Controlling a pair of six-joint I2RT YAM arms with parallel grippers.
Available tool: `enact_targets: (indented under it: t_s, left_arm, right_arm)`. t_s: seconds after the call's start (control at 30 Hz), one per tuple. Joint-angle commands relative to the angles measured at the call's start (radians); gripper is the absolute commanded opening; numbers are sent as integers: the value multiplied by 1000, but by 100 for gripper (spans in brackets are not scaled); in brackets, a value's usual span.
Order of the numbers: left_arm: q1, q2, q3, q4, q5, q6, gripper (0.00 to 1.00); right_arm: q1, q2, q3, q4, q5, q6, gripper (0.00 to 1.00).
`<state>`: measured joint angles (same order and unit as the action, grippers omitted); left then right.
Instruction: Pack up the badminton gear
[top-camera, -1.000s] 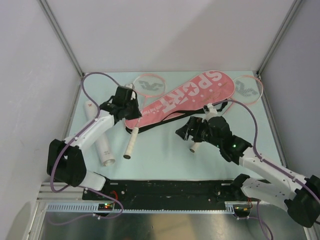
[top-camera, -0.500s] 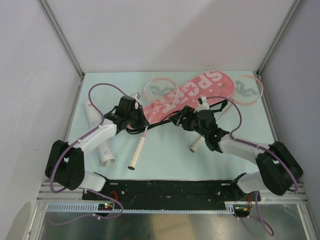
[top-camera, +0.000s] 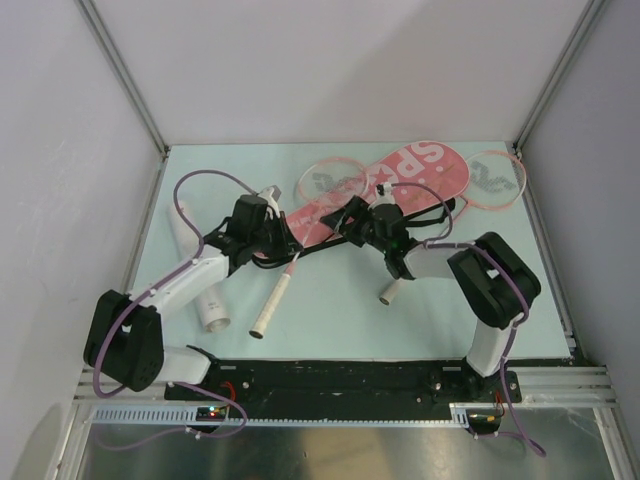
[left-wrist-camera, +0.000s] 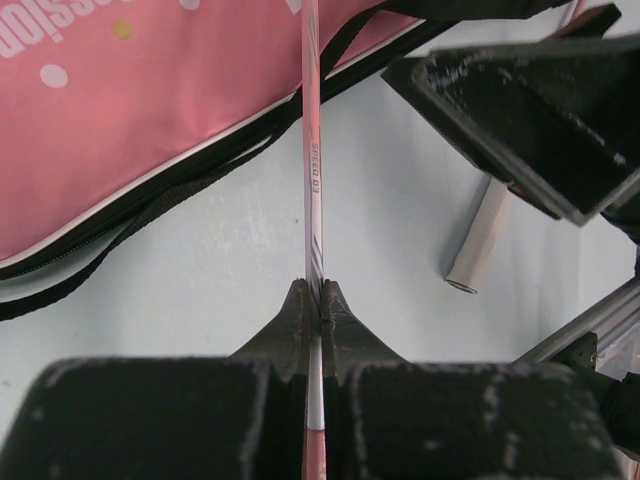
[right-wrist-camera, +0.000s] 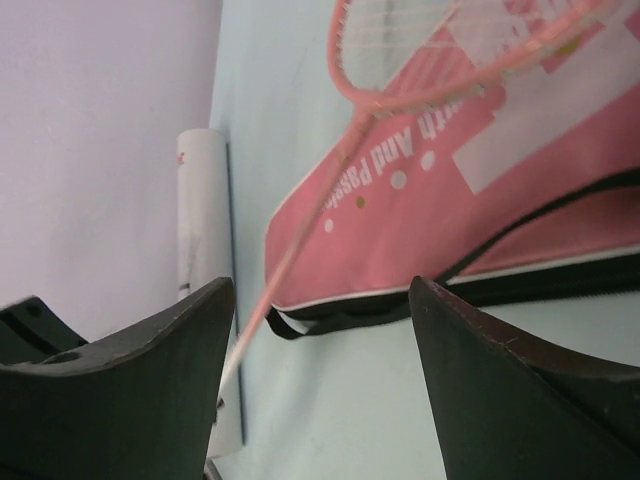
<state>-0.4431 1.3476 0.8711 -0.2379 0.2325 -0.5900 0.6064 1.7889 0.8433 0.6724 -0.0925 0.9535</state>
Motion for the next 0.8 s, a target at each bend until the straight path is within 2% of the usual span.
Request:
enact_targets:
  t_s: [0.0,0.33,0.57,0.67,0.77]
  left_arm:
    - [-6,-37,-13,78,43,-27,0]
    - [-9,-39,-35,110,78,-43,0]
    - [-11,-30,-46,135,91,-50,0]
    - [-11,-24,-50,135,100,-53,0]
    - [-13,-29,-60,140,101,-57,4]
  right_arm:
    - [-8,68,101,89,-28,54,75]
    - [-21,232,233,55,-69,180,72]
    - [-31,264,255,56,-69,202,70]
    - [-38,270,257,108,-76,202,65]
    - [-43,279,263,150,-90,217,55]
